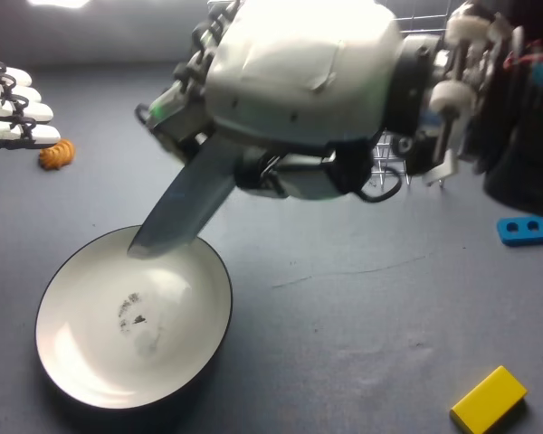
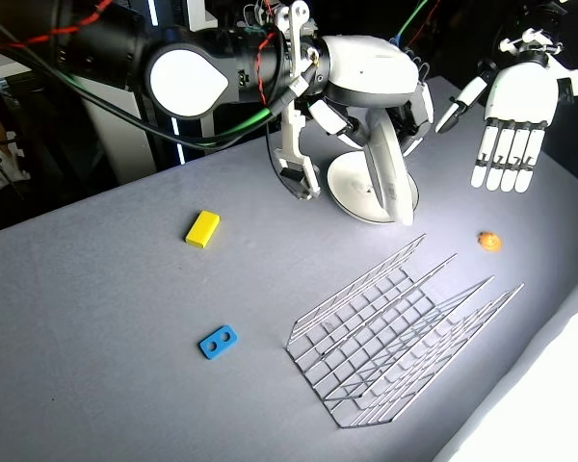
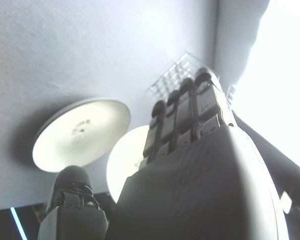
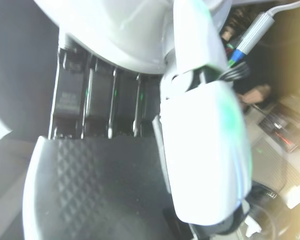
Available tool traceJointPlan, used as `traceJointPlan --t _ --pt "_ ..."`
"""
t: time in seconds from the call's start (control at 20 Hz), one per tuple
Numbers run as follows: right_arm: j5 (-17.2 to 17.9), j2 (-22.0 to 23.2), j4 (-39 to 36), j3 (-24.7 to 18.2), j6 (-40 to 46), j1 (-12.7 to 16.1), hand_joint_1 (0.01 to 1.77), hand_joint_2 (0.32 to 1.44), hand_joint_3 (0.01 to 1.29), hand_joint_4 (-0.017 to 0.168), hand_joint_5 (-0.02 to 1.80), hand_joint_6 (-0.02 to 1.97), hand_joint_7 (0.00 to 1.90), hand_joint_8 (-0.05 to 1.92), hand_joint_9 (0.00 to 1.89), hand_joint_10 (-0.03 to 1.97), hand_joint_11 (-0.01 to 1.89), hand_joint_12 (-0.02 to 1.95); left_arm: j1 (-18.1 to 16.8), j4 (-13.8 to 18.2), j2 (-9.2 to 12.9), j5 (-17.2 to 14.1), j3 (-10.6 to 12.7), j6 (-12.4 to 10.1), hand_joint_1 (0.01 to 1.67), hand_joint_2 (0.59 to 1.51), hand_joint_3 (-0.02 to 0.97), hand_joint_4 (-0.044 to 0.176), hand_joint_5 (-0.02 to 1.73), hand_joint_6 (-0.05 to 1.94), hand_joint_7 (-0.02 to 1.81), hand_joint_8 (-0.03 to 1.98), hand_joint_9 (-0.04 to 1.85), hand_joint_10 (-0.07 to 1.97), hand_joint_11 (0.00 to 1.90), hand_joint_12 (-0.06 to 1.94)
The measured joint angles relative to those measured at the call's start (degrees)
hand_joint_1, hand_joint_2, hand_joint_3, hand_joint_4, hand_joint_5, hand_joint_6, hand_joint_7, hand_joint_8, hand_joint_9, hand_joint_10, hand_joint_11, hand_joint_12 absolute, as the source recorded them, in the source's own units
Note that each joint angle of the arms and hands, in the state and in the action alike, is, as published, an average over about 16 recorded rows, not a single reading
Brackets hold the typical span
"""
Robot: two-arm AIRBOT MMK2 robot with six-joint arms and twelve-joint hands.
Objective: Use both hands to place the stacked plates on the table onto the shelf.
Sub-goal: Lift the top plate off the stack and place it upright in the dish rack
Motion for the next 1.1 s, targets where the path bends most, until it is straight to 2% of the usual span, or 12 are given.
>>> traceJointPlan --t 0.15,0.45,0.65,0.95,1.1 --pt "1.11 1.38 1.16 -0.12 -0.02 1.06 1.29 1.02 0.01 -0.005 0.81 1.05 0.95 1.09 0.98 1.04 0.83 1.15 0.02 0.2 0.06 -0.29 0.47 0.0 0.02 1.094 0.013 -0.003 0.02 0.02 0.01 -0.02 0.02 0.01 0.02 0.01" --pt "3.78 3.44 3.15 0.02 0.86 2.3 1.28 1.02 0.01 -0.006 0.81 1.07 0.95 1.11 0.99 0.92 0.82 1.15 0.13 1.03 0.17 -1.3 1.58 0.0 0.02 1.094 0.013 -0.003 0.02 0.02 0.01 -0.02 0.02 0.01 0.02 0.01" --pt "5.54 4.23 4.05 0.9 3.81 2.72 1.28 1.03 0.01 -0.006 0.81 1.06 0.95 1.11 1.0 0.9 0.82 1.14 0.43 1.76 0.22 -2.54 2.39 0.0 0.02 1.095 0.012 -0.002 0.02 0.02 0.01 -0.02 0.02 0.01 0.02 0.01" --pt "6.0 4.84 6.83 3.47 11.31 3.32 1.27 1.03 0.01 -0.007 0.83 1.03 0.98 1.11 1.06 0.7 0.83 1.12 1.21 4.01 0.21 -6.65 3.18 0.0 0.02 1.096 0.012 -0.003 0.02 0.02 0.01 -0.02 0.02 0.01 0.02 0.01" --pt "5.47 4.9 8.77 5.08 15.44 3.7 1.26 1.02 0.01 -0.007 0.84 1.02 0.99 1.1 1.06 0.7 0.83 1.12 1.76 5.49 0.21 -9.39 3.32 0.01 0.02 1.097 0.012 -0.003 0.02 0.02 0.01 -0.02 0.02 0.01 0.02 0.01"
